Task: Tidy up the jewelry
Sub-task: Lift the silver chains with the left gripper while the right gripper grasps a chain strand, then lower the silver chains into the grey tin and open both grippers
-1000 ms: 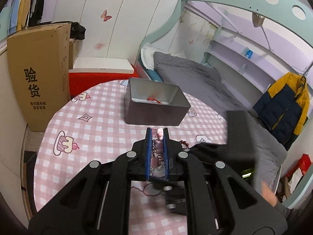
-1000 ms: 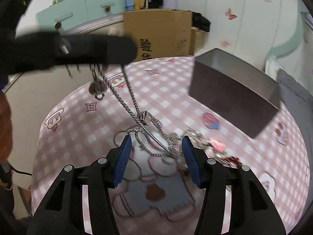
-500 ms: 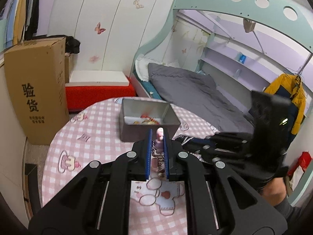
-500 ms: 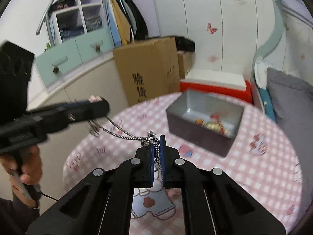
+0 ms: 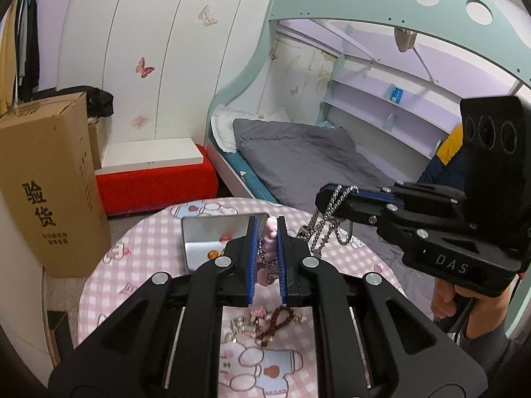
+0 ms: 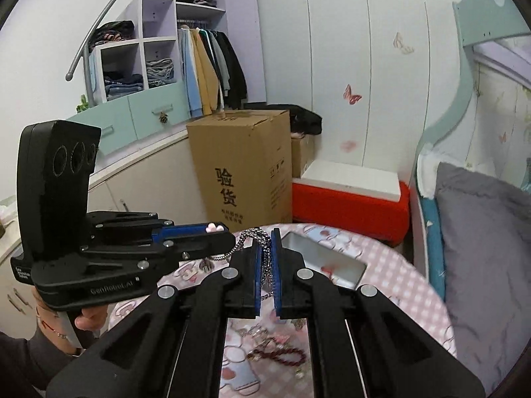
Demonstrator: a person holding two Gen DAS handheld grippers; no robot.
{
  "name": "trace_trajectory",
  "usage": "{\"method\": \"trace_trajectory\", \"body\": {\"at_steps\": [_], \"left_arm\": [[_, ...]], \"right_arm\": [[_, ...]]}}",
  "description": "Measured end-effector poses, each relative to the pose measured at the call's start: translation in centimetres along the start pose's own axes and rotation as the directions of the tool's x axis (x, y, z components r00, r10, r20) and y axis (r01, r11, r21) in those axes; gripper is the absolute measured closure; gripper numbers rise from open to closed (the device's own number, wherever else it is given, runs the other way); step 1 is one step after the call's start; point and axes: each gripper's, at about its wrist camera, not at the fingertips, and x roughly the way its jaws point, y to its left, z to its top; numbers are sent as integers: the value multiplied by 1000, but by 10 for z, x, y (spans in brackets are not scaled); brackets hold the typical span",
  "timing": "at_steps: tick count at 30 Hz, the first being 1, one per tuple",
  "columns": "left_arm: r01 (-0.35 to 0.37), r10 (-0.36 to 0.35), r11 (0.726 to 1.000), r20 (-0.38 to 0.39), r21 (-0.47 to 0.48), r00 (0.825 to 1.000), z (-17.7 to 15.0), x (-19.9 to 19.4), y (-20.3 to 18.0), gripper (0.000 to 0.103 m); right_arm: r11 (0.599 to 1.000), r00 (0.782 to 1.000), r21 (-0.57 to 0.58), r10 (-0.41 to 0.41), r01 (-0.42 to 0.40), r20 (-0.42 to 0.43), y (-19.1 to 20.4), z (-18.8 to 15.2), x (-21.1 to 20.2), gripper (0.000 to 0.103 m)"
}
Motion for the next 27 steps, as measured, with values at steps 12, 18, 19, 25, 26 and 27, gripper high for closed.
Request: {"method": "trace_trajectory", "body": {"at_steps": [12, 18, 19, 25, 26, 27], "left_arm": [[-9, 11, 1000, -72, 19, 997, 32, 61, 12, 92], [-22, 21, 1000, -187, -4, 982, 12, 109, 29, 92], [-23, 21, 1000, -207, -8, 978, 7, 117, 32, 92], [-35, 25, 999, -294, -27, 955, -13, 146, 43, 92], [-41, 30, 999, -302, -29, 953, -16, 148, 44, 92], [-46, 34, 998, -306, -30, 951, -18, 149, 44, 92]], "right_arm": [[999, 999, 26, -32, 32, -1, -35, 24, 37, 99], [997, 996, 66, -32, 38, -88, -54, 4, 71, 99], [996, 994, 75, -33, 41, -107, -58, -2, 77, 99], [992, 980, 115, -22, 45, -200, -71, -29, 98, 99], [992, 977, 118, -17, 43, -213, -71, -32, 100, 99], [991, 975, 123, -13, 42, -224, -71, -34, 102, 99]]}}
